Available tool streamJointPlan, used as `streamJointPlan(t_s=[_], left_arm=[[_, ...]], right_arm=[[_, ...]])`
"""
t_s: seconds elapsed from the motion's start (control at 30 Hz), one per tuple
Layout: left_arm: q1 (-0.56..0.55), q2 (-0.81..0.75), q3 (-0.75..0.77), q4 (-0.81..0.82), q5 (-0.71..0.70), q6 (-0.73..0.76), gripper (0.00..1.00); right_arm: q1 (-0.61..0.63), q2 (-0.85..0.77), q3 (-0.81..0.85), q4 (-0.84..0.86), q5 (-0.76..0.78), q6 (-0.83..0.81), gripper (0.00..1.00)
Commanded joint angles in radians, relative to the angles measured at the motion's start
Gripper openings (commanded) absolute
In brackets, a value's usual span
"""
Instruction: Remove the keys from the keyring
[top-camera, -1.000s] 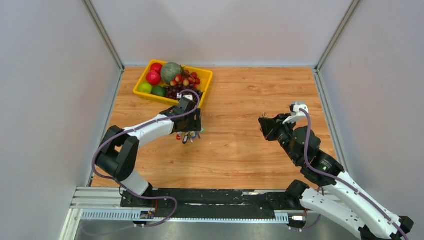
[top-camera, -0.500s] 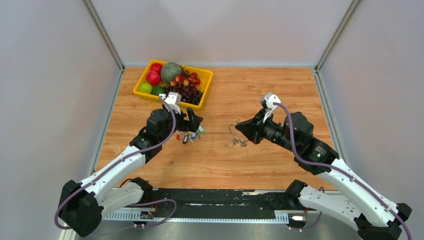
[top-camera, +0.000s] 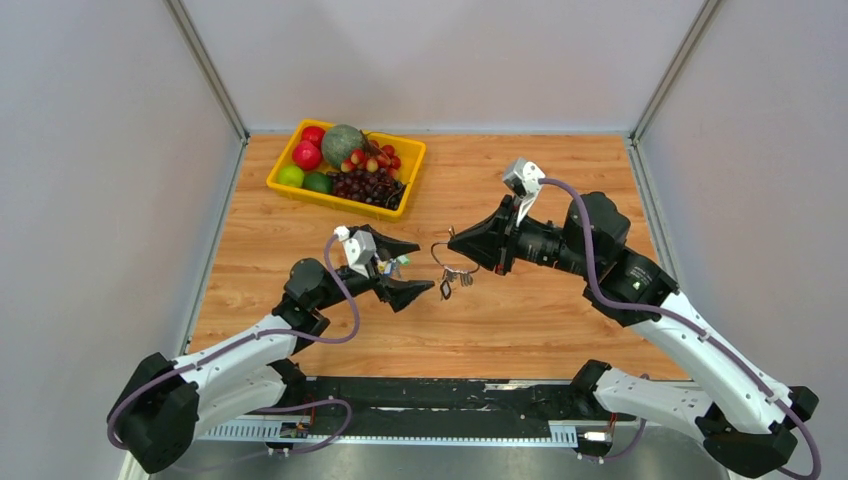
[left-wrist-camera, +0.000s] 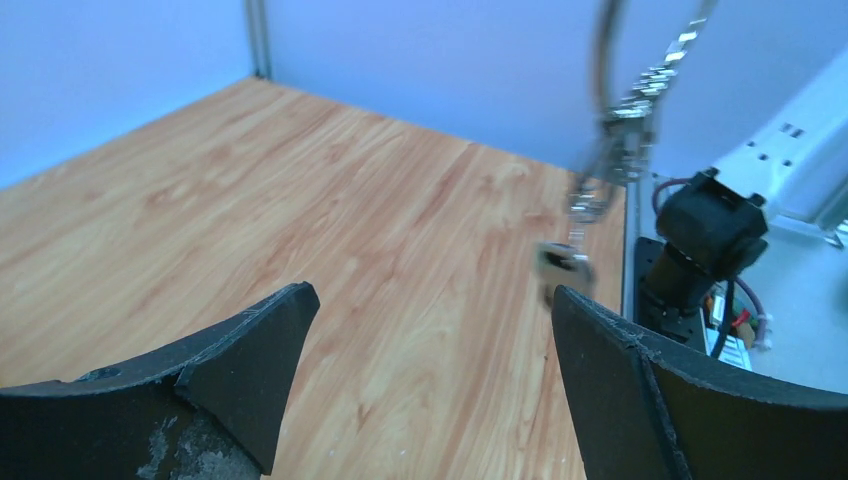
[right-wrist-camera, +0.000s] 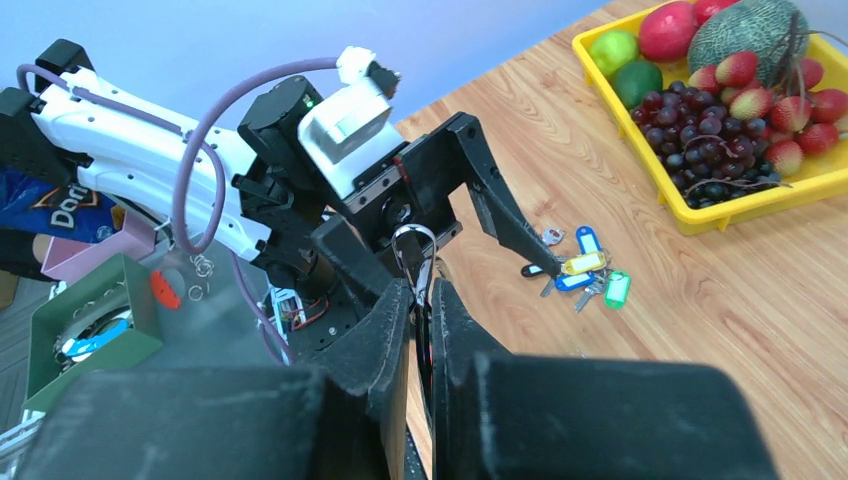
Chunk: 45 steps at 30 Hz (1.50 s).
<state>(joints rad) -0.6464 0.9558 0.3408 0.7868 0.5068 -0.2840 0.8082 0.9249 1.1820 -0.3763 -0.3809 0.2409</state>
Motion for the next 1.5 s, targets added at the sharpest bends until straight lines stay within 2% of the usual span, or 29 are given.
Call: streamJointPlan(t_s=[0.0, 0.2, 0.5, 0.57, 0.73, 0.8, 1.13, 1.2, 1.47], left_arm=[[-0.051, -0.024, 0.007, 0.151, 0.109, 0.103, 0.98], [-0.096, 0.008, 0.037, 0.153, 0.153, 0.133, 0.98], [-0.123, 0.051, 0.064, 0.151, 0.117, 0.153, 0.95], [-0.124, 0.057, 0.071, 0.15, 0.121, 0.154, 0.9], [-0.125, 0.064, 0.078, 0.142, 0.121, 0.159, 0.64], [-0.126, 0.065, 0.079, 0.14, 0.121, 0.159, 0.59], [-0.128, 0.064, 0.083, 0.138, 0.136, 0.155, 0.54], [-0.127, 0.065, 0.085, 0.136, 0.148, 0.154, 0.48], [-0.128, 0.061, 0.098, 0.088, 0.152, 0.174, 0.14]], right_arm=[[-0.002, 0.018, 0.063, 0.064, -0.057, 0.035, 0.0], [-0.003, 0.023, 0.068, 0.087, -0.076, 0.049, 0.0], [-0.003, 0.017, 0.07, 0.101, -0.084, 0.065, 0.0], [-0.001, 0.015, 0.067, 0.103, -0.08, 0.067, 0.0], [-0.002, 0.009, 0.063, 0.108, -0.074, 0.07, 0.0], [-0.002, 0.008, 0.06, 0.11, -0.072, 0.07, 0.0], [-0.002, 0.009, 0.06, 0.116, -0.07, 0.076, 0.0], [-0.002, 0.009, 0.06, 0.117, -0.07, 0.077, 0.0], [-0.002, -0.011, 0.046, 0.115, -0.049, 0.077, 0.0]])
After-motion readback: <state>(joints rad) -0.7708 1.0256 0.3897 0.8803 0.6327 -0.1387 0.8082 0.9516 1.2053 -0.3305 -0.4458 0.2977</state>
